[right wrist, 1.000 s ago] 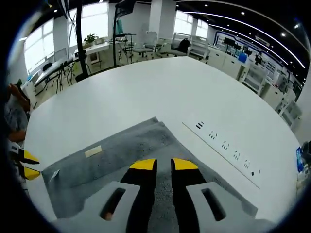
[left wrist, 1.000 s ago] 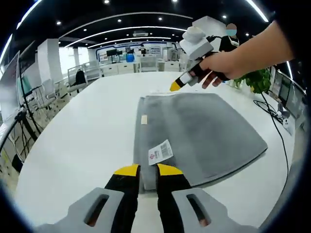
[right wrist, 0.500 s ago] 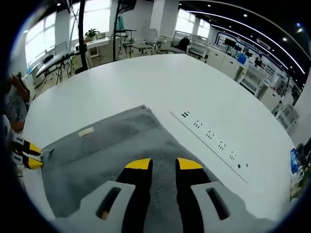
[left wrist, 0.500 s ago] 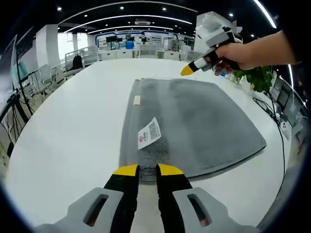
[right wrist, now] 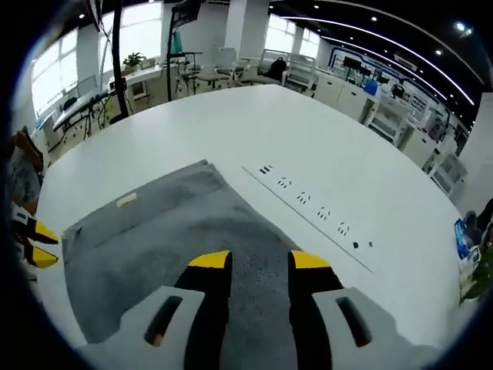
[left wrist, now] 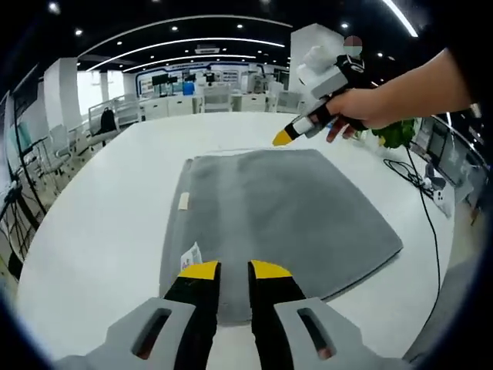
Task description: Fold the towel on the table until its edges align and the towel forms a compact rectangular stack.
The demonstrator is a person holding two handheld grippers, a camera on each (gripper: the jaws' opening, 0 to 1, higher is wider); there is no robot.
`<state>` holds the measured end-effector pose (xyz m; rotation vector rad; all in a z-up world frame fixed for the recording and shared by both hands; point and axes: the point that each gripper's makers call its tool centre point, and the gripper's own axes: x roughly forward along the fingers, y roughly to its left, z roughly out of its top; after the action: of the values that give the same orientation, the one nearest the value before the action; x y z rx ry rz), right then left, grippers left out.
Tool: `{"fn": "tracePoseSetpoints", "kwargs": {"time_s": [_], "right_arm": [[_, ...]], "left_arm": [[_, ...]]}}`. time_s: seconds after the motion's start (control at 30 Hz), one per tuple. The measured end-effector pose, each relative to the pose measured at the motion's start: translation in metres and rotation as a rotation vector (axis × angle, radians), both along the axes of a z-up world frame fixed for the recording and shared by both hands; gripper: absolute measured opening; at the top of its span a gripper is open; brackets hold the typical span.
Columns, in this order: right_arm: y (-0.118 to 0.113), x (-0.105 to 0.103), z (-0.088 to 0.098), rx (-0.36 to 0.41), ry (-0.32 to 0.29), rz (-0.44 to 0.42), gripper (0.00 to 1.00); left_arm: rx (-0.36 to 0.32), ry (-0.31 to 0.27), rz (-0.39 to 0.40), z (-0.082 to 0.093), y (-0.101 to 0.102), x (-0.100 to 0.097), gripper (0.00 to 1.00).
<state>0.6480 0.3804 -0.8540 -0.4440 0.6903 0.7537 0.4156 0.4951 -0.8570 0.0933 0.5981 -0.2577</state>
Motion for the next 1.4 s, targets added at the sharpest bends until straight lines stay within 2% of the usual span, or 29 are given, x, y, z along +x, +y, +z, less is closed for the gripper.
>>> {"fn": "tracePoseSetpoints", "kwargs": {"time_s": [0.17,0.33,0.43,0.5,0.57,0.67,0.87,1.03,1.2,1.27,1.4], "right_arm": [[-0.022,0.004,0.0,-0.01,-0.001,-0.019,0.3],[-0.046,0.003,0.0,-0.012,0.008,-0.043,0.31],[-0.052,0.008,0.0,-0.011,0.009,-0.051,0.31],[-0.059,0.014,0.0,0.005,0.019,-0.068,0.32],[-0.067,0.011,0.002,0.035,0.025,-0.096,0.32],[-0.079,0.012,0.0,0.025,0.027,-0.104,0.32],[-0.104,0.02,0.001,0.023,0.028,-0.134,0.32],[-0.119,0.019,0.0,0.033,0.033,-0.159,0.32],[-0.129,0.022,-0.005,0.035,0.041,-0.17,0.32],[-0.133,0.029,-0.01,0.043,0.048,-0.177,0.32],[-0.142,0.026,-0.01,0.042,0.051,-0.177,0.32]], "left_arm": [[0.001,-0.019,-0.063,0.009,-0.026,0.002,0.16],[-0.007,-0.032,-0.095,0.015,-0.045,0.005,0.17],[-0.014,-0.036,-0.113,0.019,-0.057,0.005,0.17],[-0.026,-0.038,-0.124,0.023,-0.064,0.004,0.17],[-0.035,-0.037,-0.149,0.025,-0.079,0.005,0.18],[0.003,-0.059,-0.201,0.031,-0.096,0.005,0.18],[-0.004,-0.059,-0.226,0.03,-0.109,0.009,0.2],[0.002,-0.061,-0.291,0.031,-0.139,0.004,0.24],[0.022,-0.062,-0.344,0.028,-0.16,-0.001,0.25],[0.027,-0.058,-0.375,0.025,-0.169,-0.003,0.26],[0.041,-0.048,-0.416,0.019,-0.183,-0.007,0.27]]}}
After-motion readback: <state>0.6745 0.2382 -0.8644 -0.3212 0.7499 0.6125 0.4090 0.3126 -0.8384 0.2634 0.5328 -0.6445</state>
